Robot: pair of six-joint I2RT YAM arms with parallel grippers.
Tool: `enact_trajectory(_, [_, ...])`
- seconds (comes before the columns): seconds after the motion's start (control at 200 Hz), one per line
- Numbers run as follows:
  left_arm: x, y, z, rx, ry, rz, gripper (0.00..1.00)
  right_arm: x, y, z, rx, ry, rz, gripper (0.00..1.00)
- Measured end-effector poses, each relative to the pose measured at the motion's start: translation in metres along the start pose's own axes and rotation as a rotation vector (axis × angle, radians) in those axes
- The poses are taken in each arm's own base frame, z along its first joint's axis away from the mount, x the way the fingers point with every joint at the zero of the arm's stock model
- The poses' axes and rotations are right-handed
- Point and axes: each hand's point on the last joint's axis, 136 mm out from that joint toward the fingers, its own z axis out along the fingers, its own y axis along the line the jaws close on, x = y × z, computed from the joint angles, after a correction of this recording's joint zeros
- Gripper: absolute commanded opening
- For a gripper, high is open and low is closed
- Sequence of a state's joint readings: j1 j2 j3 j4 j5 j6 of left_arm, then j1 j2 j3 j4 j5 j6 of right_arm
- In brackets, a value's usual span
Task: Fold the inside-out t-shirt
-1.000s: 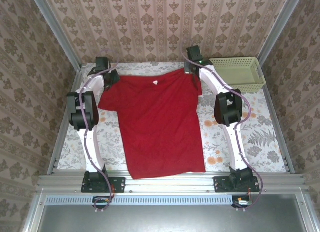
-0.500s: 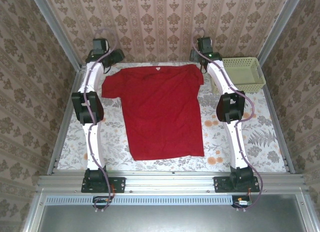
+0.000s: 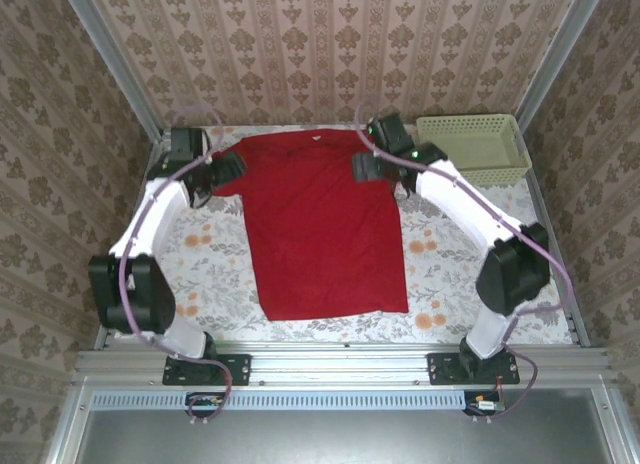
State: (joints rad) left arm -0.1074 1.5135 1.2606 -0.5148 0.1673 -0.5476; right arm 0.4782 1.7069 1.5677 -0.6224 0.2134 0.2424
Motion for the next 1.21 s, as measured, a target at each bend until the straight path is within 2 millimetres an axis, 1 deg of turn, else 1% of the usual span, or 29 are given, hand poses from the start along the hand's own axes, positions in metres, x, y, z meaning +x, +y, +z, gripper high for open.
enact_trajectory(0.055, [0.028, 0.004, -0.005, 0.002, 0.019, 0.008, 0.84, 0.029, 0.018, -0.013, -0.032, 0.024, -0.041, 0.87])
enact_trajectory(0.12, [0.063, 0.012, -0.010, 0.002, 0.051, 0.022, 0.85, 0.065, 0.034, -0.022, -0.055, 0.066, -0.083, 0.86])
enact_trajectory(0.22, [0.107, 0.030, -0.021, -0.007, 0.085, 0.036, 0.87, 0.130, 0.058, -0.033, -0.088, 0.157, -0.146, 0.85])
enact_trajectory(0.29, [0.128, 0.039, -0.031, -0.004, 0.086, 0.041, 0.90, 0.170, 0.074, -0.043, -0.116, 0.211, -0.175, 0.84])
enact_trajectory(0.35, [0.144, 0.046, -0.039, 0.002, 0.082, 0.040, 0.91, 0.198, 0.090, -0.053, -0.143, 0.245, -0.196, 0.83])
enact_trajectory(0.465, [0.164, 0.059, -0.050, 0.007, 0.061, 0.029, 0.93, 0.234, 0.123, -0.071, -0.200, 0.278, -0.205, 0.80])
enact_trajectory(0.54, [0.172, 0.066, -0.055, 0.006, 0.045, 0.020, 0.94, 0.251, 0.144, -0.078, -0.231, 0.292, -0.196, 0.78])
enact_trajectory(0.615, [0.174, 0.068, -0.058, 0.013, 0.025, 0.012, 0.94, 0.267, 0.158, -0.073, -0.232, 0.318, -0.178, 0.75])
enact_trajectory(0.725, [0.172, 0.069, -0.063, 0.021, -0.003, 0.000, 0.96, 0.293, 0.165, -0.052, -0.172, 0.380, -0.161, 0.70])
enact_trajectory(0.83, [0.167, 0.071, -0.069, 0.025, -0.035, -0.013, 0.97, 0.313, 0.163, -0.037, -0.112, 0.429, -0.141, 0.69])
enact_trajectory(0.91, [0.166, 0.073, -0.072, 0.028, -0.052, -0.021, 0.97, 0.318, 0.162, -0.032, -0.089, 0.444, -0.119, 0.67])
enact_trajectory(0.925, [0.166, 0.074, -0.073, 0.028, -0.054, -0.022, 0.99, 0.319, 0.162, -0.031, -0.085, 0.446, -0.117, 0.66])
enact_trajectory(1.085, [0.173, 0.077, -0.071, 0.036, -0.043, -0.032, 1.00, 0.318, 0.166, -0.027, -0.067, 0.450, -0.064, 0.61])
enact_trajectory(1.205, [0.175, 0.077, -0.070, 0.040, -0.037, -0.037, 1.00, 0.321, 0.163, -0.019, -0.033, 0.461, -0.041, 0.56])
